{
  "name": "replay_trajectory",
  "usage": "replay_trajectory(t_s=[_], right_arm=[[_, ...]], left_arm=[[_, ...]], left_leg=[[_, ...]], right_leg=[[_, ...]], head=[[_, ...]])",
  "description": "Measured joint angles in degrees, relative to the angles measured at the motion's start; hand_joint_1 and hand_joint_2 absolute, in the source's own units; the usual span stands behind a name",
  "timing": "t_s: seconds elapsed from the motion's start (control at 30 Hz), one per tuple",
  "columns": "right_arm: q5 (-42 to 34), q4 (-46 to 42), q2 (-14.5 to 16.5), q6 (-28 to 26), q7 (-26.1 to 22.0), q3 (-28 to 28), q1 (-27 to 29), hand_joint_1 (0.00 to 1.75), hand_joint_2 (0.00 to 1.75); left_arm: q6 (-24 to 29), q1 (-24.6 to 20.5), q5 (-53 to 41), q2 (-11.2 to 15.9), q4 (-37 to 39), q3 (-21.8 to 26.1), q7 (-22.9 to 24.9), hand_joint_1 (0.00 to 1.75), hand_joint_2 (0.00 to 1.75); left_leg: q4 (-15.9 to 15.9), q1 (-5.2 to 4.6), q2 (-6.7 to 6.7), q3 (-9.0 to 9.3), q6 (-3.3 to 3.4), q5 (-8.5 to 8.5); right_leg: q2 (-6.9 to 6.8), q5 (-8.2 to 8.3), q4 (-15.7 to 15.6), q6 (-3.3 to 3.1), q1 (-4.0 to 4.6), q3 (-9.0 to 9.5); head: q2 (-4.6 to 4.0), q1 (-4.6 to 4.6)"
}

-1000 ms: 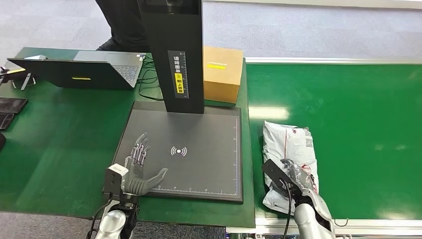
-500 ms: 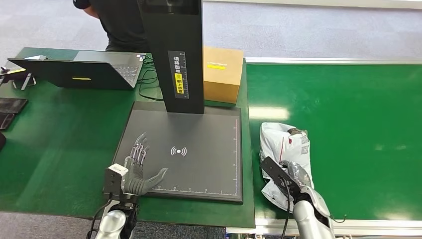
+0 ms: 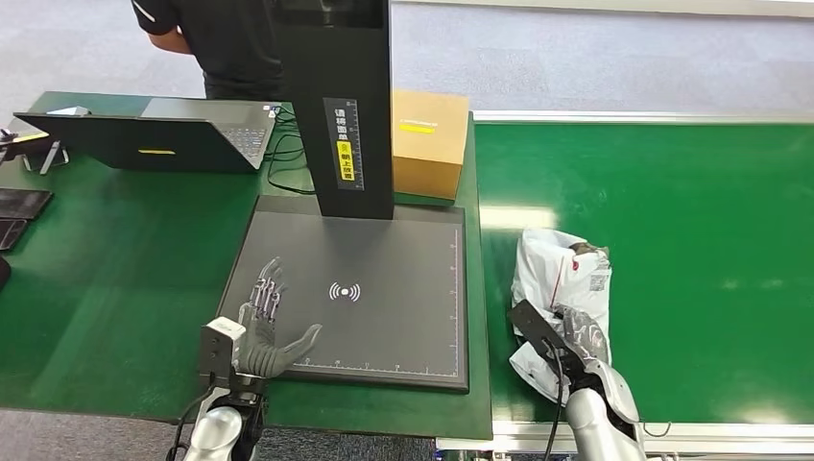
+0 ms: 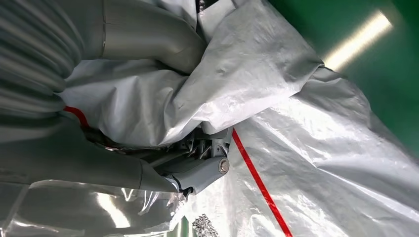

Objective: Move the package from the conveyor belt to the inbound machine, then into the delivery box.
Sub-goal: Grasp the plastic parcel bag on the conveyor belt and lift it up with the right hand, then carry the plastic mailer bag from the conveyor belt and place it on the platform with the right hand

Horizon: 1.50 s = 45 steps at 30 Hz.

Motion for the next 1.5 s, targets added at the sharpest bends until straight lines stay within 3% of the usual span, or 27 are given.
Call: replay_trajectory(t_s=[0.27,0.4,0.57,0.73,1.03,1.5], right_arm=[[-12.19,-8.95,0.59,-8.29,-14.09,-1.98,1.18,1.75,1.75],[-13.44,-13.43,1.14,-12.42,-17.33,-2.41,2.04,1.75,1.75],[-15.83,-16.74,1.61,-13.89,-22.23,-2.46,2.55,1.75,1.75],[-10.72,-18.43,1.63,-13.86,-24.59,-0.43,2.19,1.75,1.75],[-0.25,-18.56,1.10,-12.04,-25.60,9.84,-2.25,1.75,1.75],[9.03,-8.81,-4.37,-7.61,-28.33,32.21,-14.67,1.75,1.75]], left_arm=[[0.21,0.08,0.69,0.00,-0.49,0.33,-1.08,0.00,1.75],[0.41,0.04,0.92,0.00,-0.49,0.51,-1.40,0.00,1.75],[0.99,-0.01,0.87,0.00,-0.51,0.67,-2.24,0.00,1.75],[4.02,-0.06,-0.29,-0.07,-1.86,0.75,-4.60,0.00,1.75],[9.10,-0.13,0.47,-0.35,-6.66,0.40,-8.09,0.00,1.75],[12.09,-1.74,2.36,-0.33,-7.68,-0.03,-8.74,0.00,1.75]], left_leg=[[-0.01,0.01,0.00,-0.08,-0.02,0.00],[-0.02,0.02,0.01,-0.08,-0.04,-0.02],[-0.02,0.02,0.01,-0.09,-0.04,-0.02],[-0.02,0.02,0.01,-0.10,-0.07,0.00],[-0.02,0.02,0.00,-0.10,-0.15,0.05],[-0.02,0.02,0.01,-0.11,-0.19,0.08]], right_leg=[[0.00,-0.02,0.02,-0.03,0.03,-0.13],[0.00,-0.04,0.04,-0.06,0.03,-0.14],[0.00,-0.04,0.04,-0.06,0.02,-0.13],[0.00,-0.04,0.07,-0.07,0.02,-0.14],[0.01,-0.04,0.17,-0.08,0.02,-0.19],[0.01,0.00,0.22,-0.13,0.03,-0.21]], head=[[0.00,-0.02],[0.00,-0.01],[0.00,-0.01],[0.00,-0.01],[0.00,-0.02],[0.00,-0.01]])
